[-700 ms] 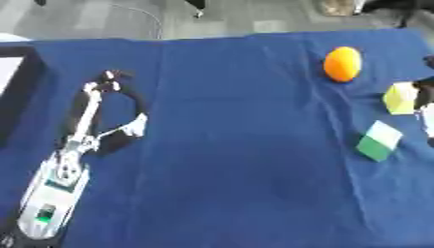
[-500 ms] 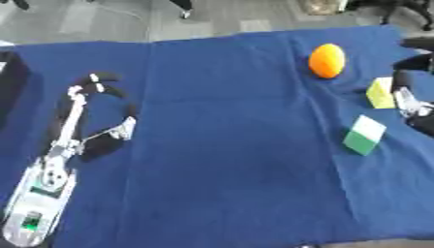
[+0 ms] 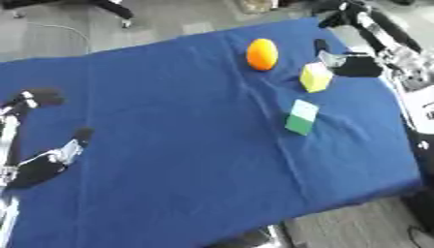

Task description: Pick up the objects with one hand, pass them to the other hand, and then place them into the box on the other side of the table.

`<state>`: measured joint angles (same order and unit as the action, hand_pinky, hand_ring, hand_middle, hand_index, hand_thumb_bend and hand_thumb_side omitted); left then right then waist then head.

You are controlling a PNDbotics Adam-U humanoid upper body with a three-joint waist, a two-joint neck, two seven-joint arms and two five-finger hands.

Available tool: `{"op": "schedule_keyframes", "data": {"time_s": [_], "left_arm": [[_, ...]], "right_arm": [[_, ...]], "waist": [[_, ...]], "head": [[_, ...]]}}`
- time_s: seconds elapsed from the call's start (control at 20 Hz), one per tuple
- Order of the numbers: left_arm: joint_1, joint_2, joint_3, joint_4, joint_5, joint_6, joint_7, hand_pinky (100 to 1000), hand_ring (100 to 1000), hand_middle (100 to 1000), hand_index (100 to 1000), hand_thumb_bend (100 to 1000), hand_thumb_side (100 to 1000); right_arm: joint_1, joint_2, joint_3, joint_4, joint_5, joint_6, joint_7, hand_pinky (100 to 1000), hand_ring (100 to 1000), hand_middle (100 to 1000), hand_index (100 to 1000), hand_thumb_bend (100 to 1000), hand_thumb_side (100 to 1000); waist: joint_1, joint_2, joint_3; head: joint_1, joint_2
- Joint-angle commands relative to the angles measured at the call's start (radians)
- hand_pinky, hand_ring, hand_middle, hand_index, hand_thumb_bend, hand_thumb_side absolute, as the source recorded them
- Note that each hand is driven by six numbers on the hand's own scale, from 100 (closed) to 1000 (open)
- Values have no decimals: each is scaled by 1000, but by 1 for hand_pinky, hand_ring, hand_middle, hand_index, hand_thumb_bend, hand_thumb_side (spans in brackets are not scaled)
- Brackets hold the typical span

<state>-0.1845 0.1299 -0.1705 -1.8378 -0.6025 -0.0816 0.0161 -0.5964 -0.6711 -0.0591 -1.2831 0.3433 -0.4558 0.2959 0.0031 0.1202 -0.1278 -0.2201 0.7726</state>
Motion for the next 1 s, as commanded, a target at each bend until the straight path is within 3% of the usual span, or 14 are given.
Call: {"op": "schedule_keyframes", "data": {"time_s": [0.05, 0.4, 0.6, 0.85, 1.0], "left_arm": [[-8, 12, -5, -11, 12, -7, -8, 952, 875, 759, 736, 543, 577], [-5, 9, -8, -10, 14, -8, -27, 950, 873, 758, 743, 505, 580], [-3, 7, -10, -8, 12, -7, -34, 947, 869, 756, 746, 476, 578], [-4, 6, -10, -9, 11, -5, -40, 945, 866, 753, 748, 459, 572], [-3, 5, -11, -9, 12, -4, -41, 944, 865, 752, 749, 455, 581]], "right_arm": [[-77, -63, 30, 135, 66, -39, -8, 829, 817, 896, 944, 100, 179], [-249, -16, 32, 424, 245, -43, -8, 847, 861, 937, 962, 100, 342], [-312, 25, 12, 535, 341, -29, -30, 850, 873, 943, 970, 100, 417], [-363, 69, -3, 631, 459, -15, -23, 863, 894, 953, 993, 100, 342], [-386, 89, -10, 671, 528, -4, -2, 864, 893, 952, 995, 100, 369]], "waist": [[-12, -36, 2], [-7, -44, 7], [-5, -45, 12], [-3, -44, 19], [-2, -42, 23]], "head": [[-40, -3], [-58, -3], [-55, -3], [-50, -3], [-47, -3]]}}
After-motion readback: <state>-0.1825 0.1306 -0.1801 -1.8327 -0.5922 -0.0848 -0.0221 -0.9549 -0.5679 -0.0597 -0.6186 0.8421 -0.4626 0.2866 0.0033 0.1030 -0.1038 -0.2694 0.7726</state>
